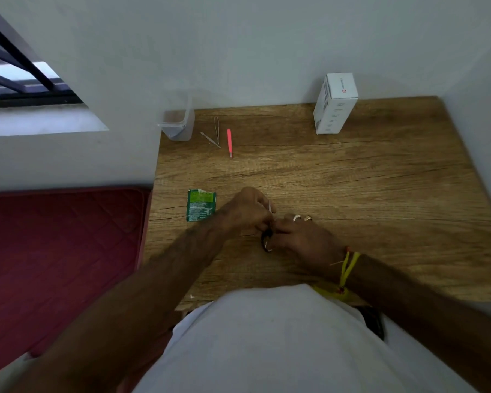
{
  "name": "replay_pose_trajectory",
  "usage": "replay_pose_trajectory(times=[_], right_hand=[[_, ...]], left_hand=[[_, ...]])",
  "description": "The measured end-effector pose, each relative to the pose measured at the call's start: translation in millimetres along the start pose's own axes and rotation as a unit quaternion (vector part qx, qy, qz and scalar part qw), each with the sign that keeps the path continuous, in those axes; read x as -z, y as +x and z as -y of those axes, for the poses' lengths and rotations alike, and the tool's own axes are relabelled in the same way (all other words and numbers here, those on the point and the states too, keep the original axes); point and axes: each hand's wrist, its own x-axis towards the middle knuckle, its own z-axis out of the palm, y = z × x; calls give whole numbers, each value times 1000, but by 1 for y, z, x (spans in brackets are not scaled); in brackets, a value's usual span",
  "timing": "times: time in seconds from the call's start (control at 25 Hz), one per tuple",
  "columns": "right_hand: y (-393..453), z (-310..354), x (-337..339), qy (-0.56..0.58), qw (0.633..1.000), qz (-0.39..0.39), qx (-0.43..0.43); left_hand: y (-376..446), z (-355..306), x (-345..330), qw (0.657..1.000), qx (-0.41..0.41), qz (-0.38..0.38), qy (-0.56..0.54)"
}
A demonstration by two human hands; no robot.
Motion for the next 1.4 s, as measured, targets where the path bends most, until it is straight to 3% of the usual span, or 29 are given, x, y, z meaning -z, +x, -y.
replay_pose_trajectory(times=[0.16, 0.28, 0.4, 0.48, 0.56, 0.68, 0.84, 0.88, 0.92, 1.04, 1.12, 1.2, 1.24, 1.32, 1.4], right_hand=[[13, -7, 10, -122, 979, -4, 163], [22, -13, 17, -144, 971, -13, 192], [18, -15, 11, -96, 989, -30, 112], [11, -9, 6, 7, 999, -45, -2], [8, 1, 0, 123, 983, -39, -130], [12, 14, -7, 271, 907, -53, -319], [24, 19, 4, 514, 704, -90, -482], [25, 22, 7, 539, 676, -112, -490], [25, 24, 8, 534, 678, -145, -483], [20, 24, 8, 355, 797, -252, -419], [20, 13, 9, 300, 838, -252, -380], [23, 2, 12, 381, 822, -171, -388], [26, 1, 13, 441, 794, -134, -397], [28, 2, 11, 532, 727, -124, -416], [29, 6, 6, 562, 688, -152, -433]], left_hand=[[2, -11, 3, 992, 59, 90, 61], [1, -11, 6, 990, 80, 103, 50], [3, -5, 9, 996, 75, 49, -17], [5, -1, 9, 995, 67, -2, -79], [5, 3, 7, 988, 55, -57, -132], [6, 10, -4, 973, 35, -132, -184], [6, 23, -14, 960, -57, -180, -209], [3, 25, -14, 960, -83, -174, -203], [1, 27, -12, 961, -103, -164, -196], [-7, 29, -4, 965, -114, -124, -200], [-12, 30, 1, 966, -115, -102, -209], [-14, 32, 6, 968, -129, -86, -198], [-15, 33, 8, 969, -137, -81, -188], [-15, 34, 10, 970, -137, -87, -179], [-15, 38, 8, 967, -115, -114, -195]])
